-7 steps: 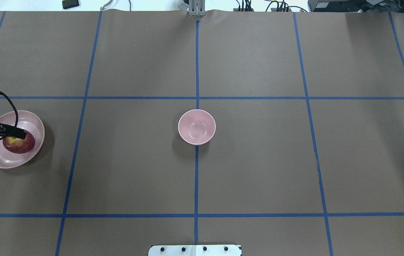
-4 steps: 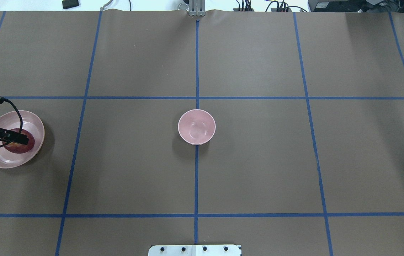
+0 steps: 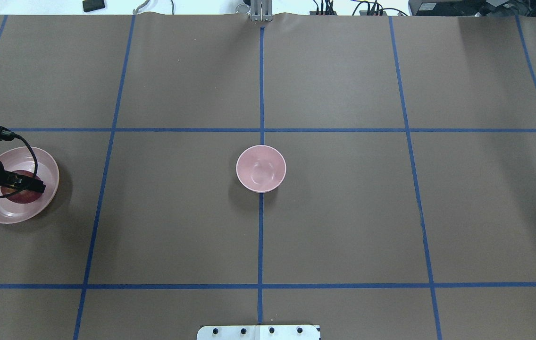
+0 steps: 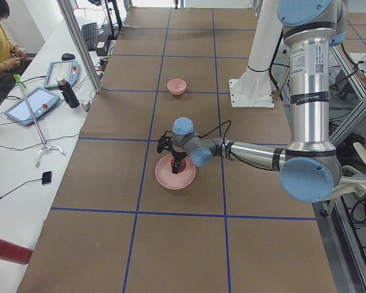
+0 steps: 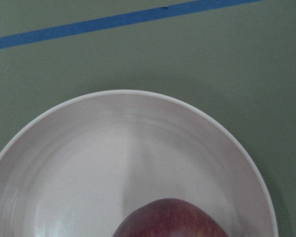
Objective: Move apple from plate to bowl
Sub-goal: 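Grasp the red apple with the left gripper and lift it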
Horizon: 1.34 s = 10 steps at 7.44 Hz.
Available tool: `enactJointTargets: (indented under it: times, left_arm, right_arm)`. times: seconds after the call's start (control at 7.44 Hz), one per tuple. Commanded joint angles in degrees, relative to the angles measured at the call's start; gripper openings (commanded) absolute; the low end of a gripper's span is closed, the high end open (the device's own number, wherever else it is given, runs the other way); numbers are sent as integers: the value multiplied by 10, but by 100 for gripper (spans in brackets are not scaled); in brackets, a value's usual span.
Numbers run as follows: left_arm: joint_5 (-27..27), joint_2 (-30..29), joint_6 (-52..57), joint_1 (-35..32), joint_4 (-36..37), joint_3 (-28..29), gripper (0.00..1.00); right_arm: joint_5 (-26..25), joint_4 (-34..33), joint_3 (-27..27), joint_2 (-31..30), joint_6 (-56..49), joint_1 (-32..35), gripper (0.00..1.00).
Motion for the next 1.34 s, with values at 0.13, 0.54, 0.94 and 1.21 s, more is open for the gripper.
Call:
enactJointTargets:
  times: [0.13, 0.54, 0.94, 1.21]
  left_arm:
    - [-1, 2, 0, -1, -1, -2, 15]
    - [-66, -38, -8, -24, 90, -82, 0]
    - [-10, -296, -85, 13, 379, -92, 0]
    - [13, -428, -214, 84, 404, -19, 0]
  right_arm:
    - [0, 0, 0, 1, 2, 0, 100]
    - [0, 0, 1, 2, 3, -1, 100]
    - [1, 0, 0, -1, 2, 0, 100]
    - [0, 0, -1, -2, 2, 0, 100]
